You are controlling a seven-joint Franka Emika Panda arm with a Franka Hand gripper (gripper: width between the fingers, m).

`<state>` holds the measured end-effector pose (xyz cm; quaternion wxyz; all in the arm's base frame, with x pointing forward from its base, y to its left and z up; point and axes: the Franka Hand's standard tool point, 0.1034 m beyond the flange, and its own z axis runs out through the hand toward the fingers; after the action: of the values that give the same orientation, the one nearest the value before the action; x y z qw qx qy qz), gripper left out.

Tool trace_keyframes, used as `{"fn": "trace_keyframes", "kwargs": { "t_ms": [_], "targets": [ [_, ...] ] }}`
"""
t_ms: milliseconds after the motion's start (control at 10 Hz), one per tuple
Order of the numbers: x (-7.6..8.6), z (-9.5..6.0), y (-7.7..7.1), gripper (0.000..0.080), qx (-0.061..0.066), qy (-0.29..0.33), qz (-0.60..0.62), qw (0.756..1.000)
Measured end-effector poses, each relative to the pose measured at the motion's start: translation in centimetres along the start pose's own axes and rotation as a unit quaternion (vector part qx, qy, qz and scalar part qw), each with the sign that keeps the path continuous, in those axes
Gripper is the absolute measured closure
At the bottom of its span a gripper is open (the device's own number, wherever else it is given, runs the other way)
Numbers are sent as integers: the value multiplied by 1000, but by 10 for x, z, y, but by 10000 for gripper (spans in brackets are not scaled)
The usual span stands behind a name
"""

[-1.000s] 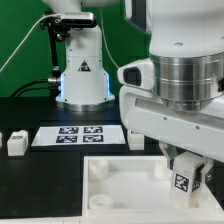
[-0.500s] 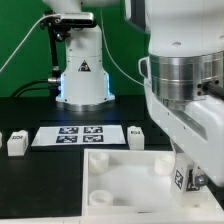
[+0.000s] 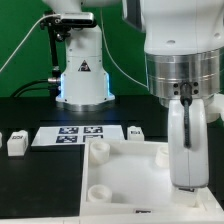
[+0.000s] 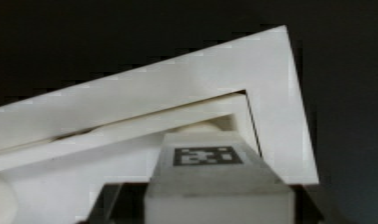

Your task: Assemble one leg

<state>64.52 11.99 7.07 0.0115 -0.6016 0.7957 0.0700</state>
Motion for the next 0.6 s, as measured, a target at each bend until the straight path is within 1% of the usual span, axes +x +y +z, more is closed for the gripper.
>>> {"fn": "trace_keyframes", "kwargs": {
  "t_ms": [100,200,300,400,600],
  "targets": [
    [0,1,1,403,-2,1,-4,1000],
    [-1,1,1,247,-2,1,-5,1000],
    [-1,1,1,179,-2,1,-9,1000],
    [-1,1,1,159,-2,1,-31,1000],
    [0,2,1,151,-2,1,-72,997]
  ]
}}
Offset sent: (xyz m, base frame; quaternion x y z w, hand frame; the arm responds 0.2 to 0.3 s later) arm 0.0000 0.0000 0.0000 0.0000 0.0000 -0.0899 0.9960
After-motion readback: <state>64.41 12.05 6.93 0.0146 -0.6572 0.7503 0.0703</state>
